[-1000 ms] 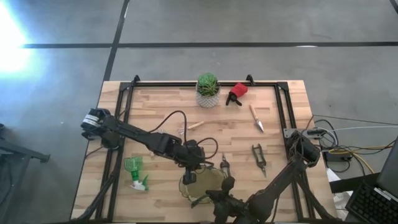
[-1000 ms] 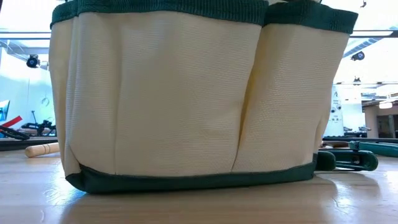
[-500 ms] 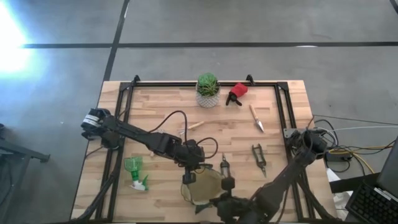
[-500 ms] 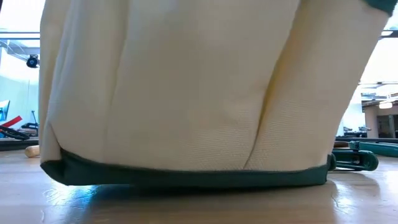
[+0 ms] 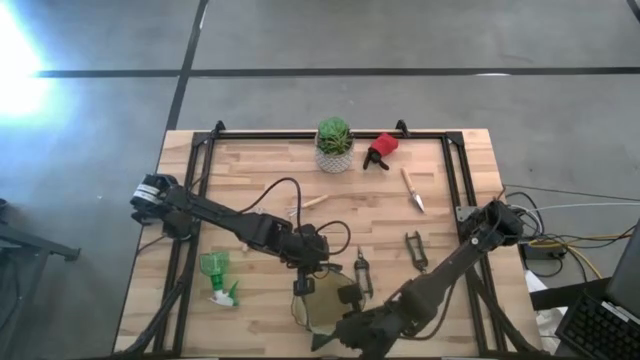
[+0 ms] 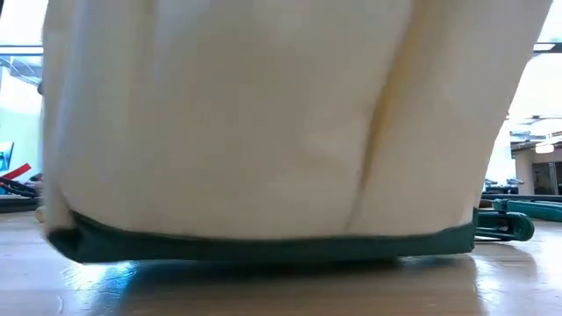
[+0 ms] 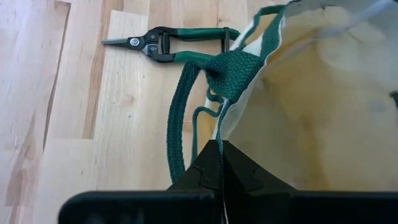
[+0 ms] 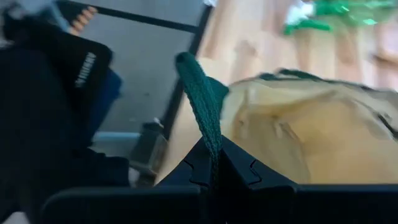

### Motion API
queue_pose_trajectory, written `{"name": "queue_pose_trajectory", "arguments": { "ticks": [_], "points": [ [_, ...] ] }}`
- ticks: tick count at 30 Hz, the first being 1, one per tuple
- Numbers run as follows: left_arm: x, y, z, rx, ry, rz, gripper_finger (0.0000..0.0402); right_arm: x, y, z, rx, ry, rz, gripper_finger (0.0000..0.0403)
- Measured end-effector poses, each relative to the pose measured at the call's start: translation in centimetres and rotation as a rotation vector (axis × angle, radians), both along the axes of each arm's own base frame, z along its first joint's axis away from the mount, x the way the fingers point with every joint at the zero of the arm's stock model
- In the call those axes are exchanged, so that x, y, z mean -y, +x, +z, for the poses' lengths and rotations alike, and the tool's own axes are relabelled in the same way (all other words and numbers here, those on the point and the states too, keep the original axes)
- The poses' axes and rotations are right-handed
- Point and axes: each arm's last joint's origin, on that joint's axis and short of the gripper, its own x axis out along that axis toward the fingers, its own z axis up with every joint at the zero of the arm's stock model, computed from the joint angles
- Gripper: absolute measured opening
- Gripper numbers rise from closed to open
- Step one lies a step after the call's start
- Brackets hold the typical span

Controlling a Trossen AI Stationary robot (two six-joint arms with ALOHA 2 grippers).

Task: Pick & Place Garden tools in Gardening bag
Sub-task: Move the white gardening bag to the center of the table

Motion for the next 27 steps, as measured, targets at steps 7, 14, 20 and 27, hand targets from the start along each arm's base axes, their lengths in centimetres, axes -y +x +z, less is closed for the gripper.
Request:
{"name": "queue_pose_trajectory", "arguments": {
  "ticks": [7,14,20,27],
  "points": [
    [0.0,0.0,0.0,0.0,0.003,-0.003,0.0,0.4,-0.5,1.8,0.029,0.052,0.032,0.0009],
    [-0.2,0.0,0.0,-0.001,0.004,0.002,0.0,0.5,-0.6,2.1,0.034,0.059,0.008,0.0041],
    [-0.3,0.1,0.0,-0.003,0.006,0.005,0.0,0.5,-0.4,1.4,0.022,0.053,-0.02,0.0121],
    [-0.7,0.0,-0.1,-0.021,0.011,0.014,0.0,-1.3,-1.7,1.8,0.008,0.128,0.084,0.0181]
  ]
}}
